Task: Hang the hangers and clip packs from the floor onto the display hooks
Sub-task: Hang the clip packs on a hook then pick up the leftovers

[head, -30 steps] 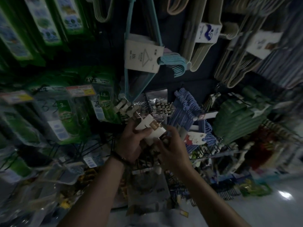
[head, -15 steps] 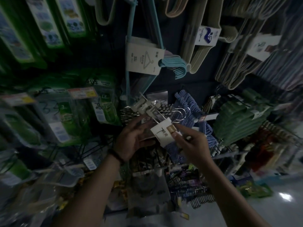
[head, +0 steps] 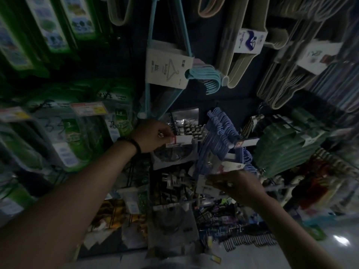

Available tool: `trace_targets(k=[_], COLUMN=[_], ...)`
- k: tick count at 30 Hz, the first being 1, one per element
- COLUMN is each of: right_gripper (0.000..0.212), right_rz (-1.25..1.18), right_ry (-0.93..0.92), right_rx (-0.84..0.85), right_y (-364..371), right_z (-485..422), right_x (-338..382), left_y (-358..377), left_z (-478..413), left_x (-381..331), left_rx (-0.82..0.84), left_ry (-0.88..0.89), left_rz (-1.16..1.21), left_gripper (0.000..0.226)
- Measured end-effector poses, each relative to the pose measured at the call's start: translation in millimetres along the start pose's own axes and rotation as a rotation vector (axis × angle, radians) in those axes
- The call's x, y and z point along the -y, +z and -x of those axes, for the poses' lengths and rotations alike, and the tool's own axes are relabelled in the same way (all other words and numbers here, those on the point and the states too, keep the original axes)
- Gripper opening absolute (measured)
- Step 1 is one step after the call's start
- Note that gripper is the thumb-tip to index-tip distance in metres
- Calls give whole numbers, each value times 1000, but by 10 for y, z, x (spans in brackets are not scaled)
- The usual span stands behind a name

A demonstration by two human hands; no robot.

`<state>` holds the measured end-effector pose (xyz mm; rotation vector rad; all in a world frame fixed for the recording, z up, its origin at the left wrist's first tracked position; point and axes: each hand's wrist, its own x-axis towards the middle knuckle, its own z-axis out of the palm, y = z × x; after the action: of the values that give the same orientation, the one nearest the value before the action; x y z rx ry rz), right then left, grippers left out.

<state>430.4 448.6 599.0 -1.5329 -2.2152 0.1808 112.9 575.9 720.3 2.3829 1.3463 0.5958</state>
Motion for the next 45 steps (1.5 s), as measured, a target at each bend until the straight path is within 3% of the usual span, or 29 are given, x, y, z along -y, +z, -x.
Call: trace_targets(k=[3,9,15,23,25,26,32,34,39,43,45], right_gripper=[37,45,38,31,22,16,24,22,32,53,46], right_rz=[177,265,257,264,247,208,19,-69,27,108,-8], right_ry=[-152,-384,-516,-374,-358,-354,-225,-111,22,154,103], right_rx=[77,-42,-172,-137,-110,-90,16,53,-222,-266,-203], right_y=[156,346,357,420,431,437,513,497,802,965,1171], right_z=[-370,-931,-1301,-1645,-1726,-1774,-1955,-1925,-1894,-1410,-1074], right_x=[19,-35,-217,-331,-298,-280,-142,-74,-151,81,226], left_y=[-17,3,-17,47,62,66,123,172,356,578,794], left_z=[-27,5,-36,-19,1,15,123,167,319,660,1020], left_x=[-61,-77,-41,22,33,30,-22,-19,32,111,203], left_rx=[20,1,40,5,6,7,-36,-75,-189,-329,-375], left_ry=[26,1,-30,-51,-62,-72,-80,-69,-64,-100,-241], left_rz=[-140,-153,-146,-79,-48,-31,29,44,101,110,156], left_gripper=[13,18,19,16,15,14,12,11,16,31,32])
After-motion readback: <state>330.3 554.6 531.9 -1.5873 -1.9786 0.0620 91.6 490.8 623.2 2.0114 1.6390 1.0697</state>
